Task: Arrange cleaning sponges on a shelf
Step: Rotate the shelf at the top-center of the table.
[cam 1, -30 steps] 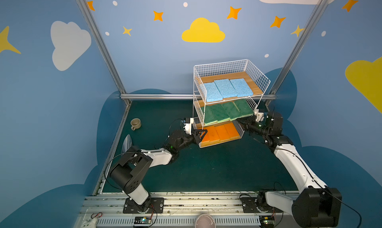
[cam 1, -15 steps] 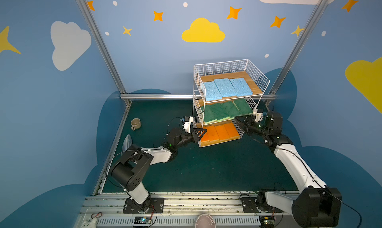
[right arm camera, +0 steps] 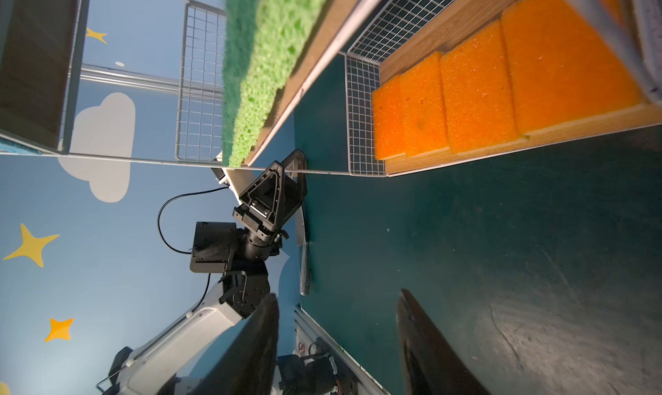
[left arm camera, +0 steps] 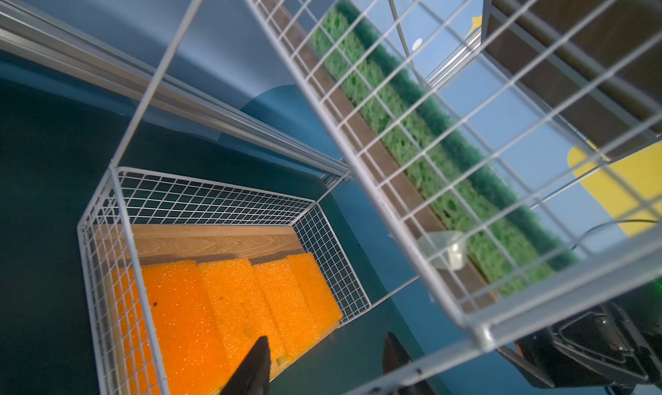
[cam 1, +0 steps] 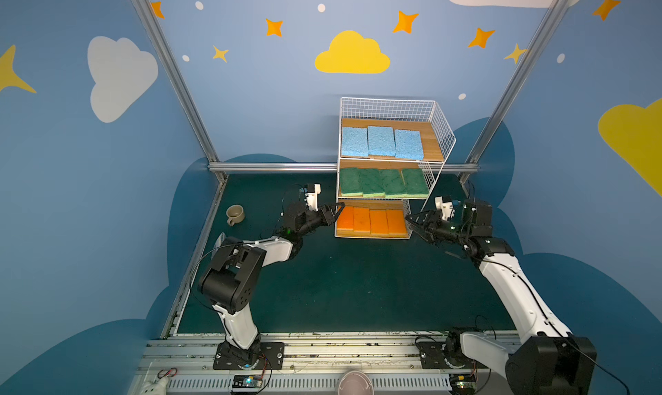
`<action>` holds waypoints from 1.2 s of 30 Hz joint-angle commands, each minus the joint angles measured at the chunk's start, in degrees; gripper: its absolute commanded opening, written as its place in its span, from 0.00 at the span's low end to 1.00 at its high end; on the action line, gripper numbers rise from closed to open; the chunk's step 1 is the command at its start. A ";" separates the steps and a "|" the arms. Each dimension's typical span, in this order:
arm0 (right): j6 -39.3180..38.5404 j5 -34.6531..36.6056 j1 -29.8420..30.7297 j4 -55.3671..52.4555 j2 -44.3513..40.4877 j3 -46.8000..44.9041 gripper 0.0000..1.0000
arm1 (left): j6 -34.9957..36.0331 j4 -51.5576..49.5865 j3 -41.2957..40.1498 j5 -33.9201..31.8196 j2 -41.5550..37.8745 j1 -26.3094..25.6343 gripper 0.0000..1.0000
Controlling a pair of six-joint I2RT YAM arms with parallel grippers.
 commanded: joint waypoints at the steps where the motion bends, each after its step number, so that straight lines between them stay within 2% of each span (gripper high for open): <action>1: -6.05 4.85 -1.46 -3.20 -2.34 -1.05 0.53 | 2.99 -5.83 0.27 -2.14 -3.93 0.83 0.68; 4: -7.40 10.26 -2.41 -1.56 -4.03 -2.86 0.53 | 5.28 -10.78 -1.03 -3.95 -8.05 0.61 0.83; 6: -9.79 15.23 -2.72 0.41 -5.72 -4.76 0.54 | 6.66 -14.54 -2.19 -5.94 -11.45 0.37 0.99; 11: -16.75 31.82 -3.47 1.04 -8.84 -7.79 0.57 | 10.24 -27.93 -1.44 -13.59 -19.96 0.18 1.00; 14: -20.11 40.72 -3.43 8.21 -10.78 -12.66 0.58 | 14.00 -37.67 -0.62 -23.08 -25.20 0.52 1.00; 17: -22.22 48.02 -3.43 15.77 -10.98 -17.62 0.63 | 16.10 -42.49 -1.51 -30.78 -26.61 2.30 1.00; 18: -22.89 49.64 -3.27 18.22 -10.50 -18.74 0.65 | 16.51 -43.84 -1.66 -31.28 -26.37 3.45 1.00; 19: -23.72 50.91 -3.24 21.35 -9.58 -19.94 0.78 | 17.38 -45.06 -1.86 -30.83 -25.71 4.66 1.00; 20: -24.58 51.80 -3.27 24.04 -8.32 -20.77 0.85 | 18.37 -46.70 -1.90 -29.90 -24.71 6.21 1.00; 21: -25.59 52.65 -3.25 25.76 -7.07 -21.09 0.86 | 18.92 -48.79 -1.41 -29.47 -23.83 7.45 1.00; 24: -27.91 54.55 -2.79 25.90 -3.04 -19.69 0.87 | 20.36 -53.79 -0.77 -32.10 -21.62 11.06 1.00; 26: -26.77 59.35 -1.58 23.86 -1.12 -18.88 0.87 | 23.39 -52.09 -2.50 -33.97 -20.97 12.95 1.00; 30: -31.28 64.33 0.24 29.61 2.31 -21.38 0.87 | 30.83 -45.08 -6.67 -35.32 -19.57 15.52 1.00; 36: -31.67 64.43 1.14 40.65 8.25 -25.81 0.87 | 32.88 -40.66 -6.48 -27.03 -16.43 21.79 1.00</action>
